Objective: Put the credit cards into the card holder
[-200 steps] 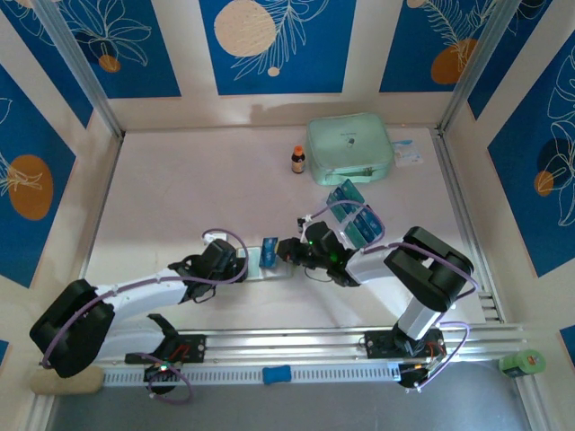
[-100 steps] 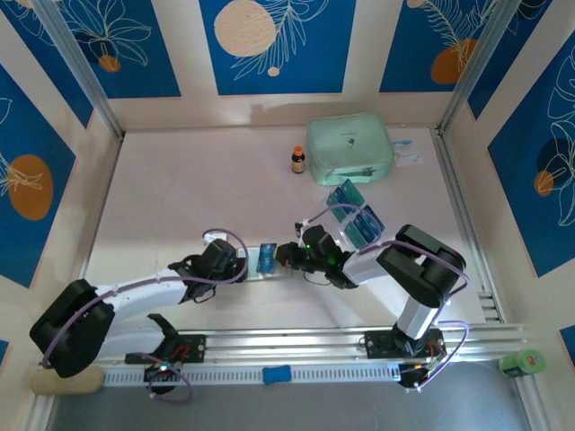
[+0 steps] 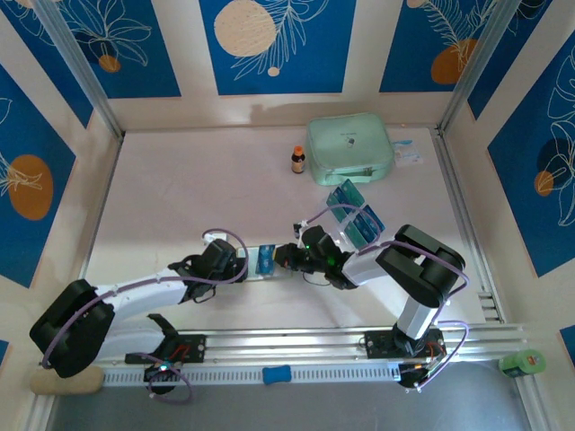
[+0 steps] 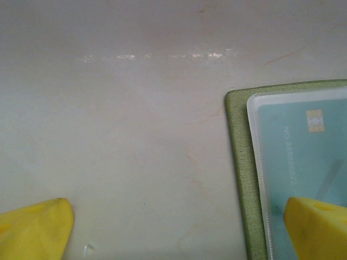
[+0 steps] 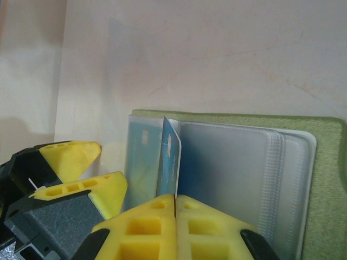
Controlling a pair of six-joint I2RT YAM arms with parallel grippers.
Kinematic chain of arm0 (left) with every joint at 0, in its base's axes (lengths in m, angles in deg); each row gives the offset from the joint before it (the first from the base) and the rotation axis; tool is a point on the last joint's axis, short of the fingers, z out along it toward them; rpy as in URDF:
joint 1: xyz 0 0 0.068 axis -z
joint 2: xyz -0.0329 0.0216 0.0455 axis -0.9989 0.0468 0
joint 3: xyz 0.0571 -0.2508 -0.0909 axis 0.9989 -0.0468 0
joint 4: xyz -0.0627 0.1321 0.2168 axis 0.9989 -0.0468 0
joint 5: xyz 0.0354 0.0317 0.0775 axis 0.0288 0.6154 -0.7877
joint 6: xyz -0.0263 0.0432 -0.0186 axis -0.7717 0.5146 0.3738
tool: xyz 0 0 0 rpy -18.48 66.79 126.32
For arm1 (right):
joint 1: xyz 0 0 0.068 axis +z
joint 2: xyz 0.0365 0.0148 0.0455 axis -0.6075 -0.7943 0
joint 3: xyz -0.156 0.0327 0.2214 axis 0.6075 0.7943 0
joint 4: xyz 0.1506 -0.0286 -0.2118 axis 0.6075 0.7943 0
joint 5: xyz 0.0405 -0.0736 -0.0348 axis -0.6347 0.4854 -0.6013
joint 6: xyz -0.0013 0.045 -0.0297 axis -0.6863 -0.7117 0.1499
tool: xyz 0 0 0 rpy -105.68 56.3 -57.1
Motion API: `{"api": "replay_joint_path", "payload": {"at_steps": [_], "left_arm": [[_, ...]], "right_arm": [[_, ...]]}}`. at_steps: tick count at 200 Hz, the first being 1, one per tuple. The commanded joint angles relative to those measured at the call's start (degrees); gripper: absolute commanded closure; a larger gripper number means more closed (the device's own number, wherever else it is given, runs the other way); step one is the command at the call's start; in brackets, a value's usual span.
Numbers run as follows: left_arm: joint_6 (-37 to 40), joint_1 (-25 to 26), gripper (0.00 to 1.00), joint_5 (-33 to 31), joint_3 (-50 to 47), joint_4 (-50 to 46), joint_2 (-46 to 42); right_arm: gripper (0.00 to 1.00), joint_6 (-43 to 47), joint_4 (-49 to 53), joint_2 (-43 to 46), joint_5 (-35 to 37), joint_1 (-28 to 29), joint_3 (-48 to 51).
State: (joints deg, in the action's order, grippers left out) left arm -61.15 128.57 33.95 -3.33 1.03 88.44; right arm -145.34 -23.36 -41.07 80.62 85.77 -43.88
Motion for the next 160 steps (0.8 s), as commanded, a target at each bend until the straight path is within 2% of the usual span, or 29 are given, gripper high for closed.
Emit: {"api": "replay_joint_path", "payload": {"at_steps": [1,84,160], "left_arm": [[-0.47,-0.54,0.00,-1.07,0.13,-1.77,-0.81],[-0.49,-0.47,0.00,-0.98,0.00,-1.49,-0.86],[-0.42,-0.52,0.00,-0.79,-0.25,-0.85,-0.40]], "right_arm": [[1.00,-0.05,1.51,-0.24,-1.50,0.24,-0.21],[1.00,0.02,6.40,0.65,-2.74,0.13,-0.77],[1.00,-0.28,12.61,-2.70,-6.41,-0.37,-5.93]]}}
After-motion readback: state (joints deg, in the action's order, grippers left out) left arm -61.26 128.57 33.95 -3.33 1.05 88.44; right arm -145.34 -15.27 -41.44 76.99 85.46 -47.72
